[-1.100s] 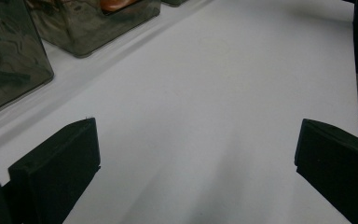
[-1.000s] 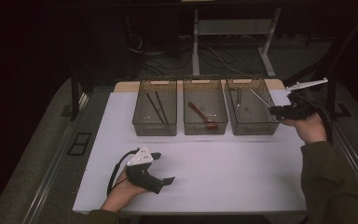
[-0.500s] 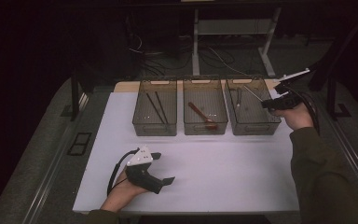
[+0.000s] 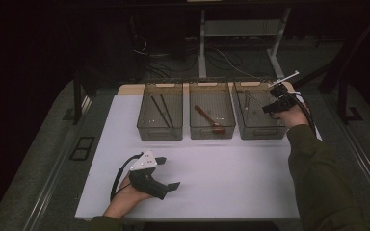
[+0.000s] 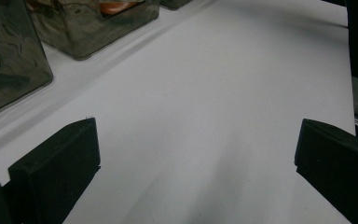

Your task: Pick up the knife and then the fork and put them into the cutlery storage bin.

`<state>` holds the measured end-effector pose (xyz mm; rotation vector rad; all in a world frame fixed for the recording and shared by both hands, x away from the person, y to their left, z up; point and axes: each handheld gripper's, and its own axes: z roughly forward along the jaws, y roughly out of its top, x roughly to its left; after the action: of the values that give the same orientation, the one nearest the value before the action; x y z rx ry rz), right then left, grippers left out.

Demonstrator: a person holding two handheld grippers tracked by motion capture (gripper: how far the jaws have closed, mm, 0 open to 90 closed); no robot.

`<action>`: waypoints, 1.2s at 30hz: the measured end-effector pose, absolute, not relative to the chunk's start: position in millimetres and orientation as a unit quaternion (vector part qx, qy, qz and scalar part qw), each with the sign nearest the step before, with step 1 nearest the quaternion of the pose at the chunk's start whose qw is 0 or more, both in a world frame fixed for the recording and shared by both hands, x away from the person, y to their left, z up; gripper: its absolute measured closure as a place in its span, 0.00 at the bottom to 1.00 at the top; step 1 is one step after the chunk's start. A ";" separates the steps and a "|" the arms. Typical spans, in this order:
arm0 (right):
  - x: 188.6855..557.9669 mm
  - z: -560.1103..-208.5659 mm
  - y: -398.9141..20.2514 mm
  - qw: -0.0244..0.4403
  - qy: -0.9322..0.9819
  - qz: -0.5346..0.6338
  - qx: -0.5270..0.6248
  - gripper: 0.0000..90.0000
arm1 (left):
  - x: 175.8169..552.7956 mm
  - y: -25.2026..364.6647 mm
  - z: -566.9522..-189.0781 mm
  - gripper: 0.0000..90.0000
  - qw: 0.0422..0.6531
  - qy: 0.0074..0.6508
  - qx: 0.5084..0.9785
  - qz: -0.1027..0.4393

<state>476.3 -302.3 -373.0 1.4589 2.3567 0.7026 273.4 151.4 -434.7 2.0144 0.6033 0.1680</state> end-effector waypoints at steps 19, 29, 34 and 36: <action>482.7 -397.0 -294.9 0.121 0.845 0.169 0.492 0.93 | 273.1 151.1 -434.6 0.00 0.494 0.249 0.830 0.068; 478.9 -387.5 -299.8 0.128 0.828 0.210 0.503 0.72 | 273.1 151.2 -434.4 0.00 0.495 0.248 0.830 0.069; 472.9 -380.0 -308.1 0.129 0.808 0.260 0.513 0.58 | 273.1 151.0 -434.4 0.00 0.494 0.249 0.830 0.069; 469.8 -376.7 -312.9 0.122 0.799 0.283 0.516 0.53 | 273.2 150.8 -434.5 0.00 0.493 0.248 0.831 0.070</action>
<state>469.8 -312.9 -376.7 1.5055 2.3341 0.8265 273.2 150.8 -434.5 2.0172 0.6008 0.1689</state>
